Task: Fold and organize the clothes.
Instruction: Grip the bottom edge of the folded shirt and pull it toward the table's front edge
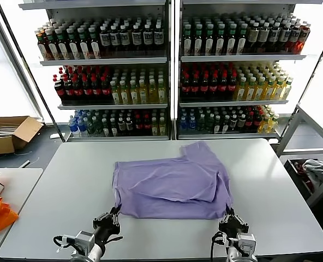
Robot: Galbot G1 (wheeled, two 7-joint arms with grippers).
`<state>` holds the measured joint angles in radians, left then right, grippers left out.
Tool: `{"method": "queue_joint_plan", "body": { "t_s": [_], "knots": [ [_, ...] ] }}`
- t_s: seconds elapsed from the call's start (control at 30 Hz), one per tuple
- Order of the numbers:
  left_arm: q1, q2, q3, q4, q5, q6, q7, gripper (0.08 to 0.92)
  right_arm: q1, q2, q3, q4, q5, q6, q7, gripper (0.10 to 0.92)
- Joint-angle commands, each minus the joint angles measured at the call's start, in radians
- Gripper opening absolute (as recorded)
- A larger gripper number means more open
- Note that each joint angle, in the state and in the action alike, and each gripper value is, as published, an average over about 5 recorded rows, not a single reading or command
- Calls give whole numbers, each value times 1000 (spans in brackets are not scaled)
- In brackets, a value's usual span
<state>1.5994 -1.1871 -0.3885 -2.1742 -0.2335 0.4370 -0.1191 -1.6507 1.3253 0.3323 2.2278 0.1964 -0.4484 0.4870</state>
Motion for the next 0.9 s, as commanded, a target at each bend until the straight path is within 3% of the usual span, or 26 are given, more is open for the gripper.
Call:
{"method": "queue_joint_plan", "body": {
  "t_s": [0.03,0.2,0.57,0.73,0.9],
  "knots": [
    [180,-18,-22,-73,57,-9,-8,88,-138,-6,-4,57,-63,14,11,121],
    [192,-33,-34,-56,62,-8,-7,88,-133,-14,0,35,-67,-2,18,154],
    [235,-45,-37,-108,69,6,-2,107,-158,-33,7,55,-45,-4,20,466],
    [223,-64,-47,-209,62,10,-6,232,-149,-33,46,130,-18,-3,21,605],
    [134,-73,-120,-270,14,3,15,371,-61,-20,149,176,-9,25,-18,751]
  ]
}}
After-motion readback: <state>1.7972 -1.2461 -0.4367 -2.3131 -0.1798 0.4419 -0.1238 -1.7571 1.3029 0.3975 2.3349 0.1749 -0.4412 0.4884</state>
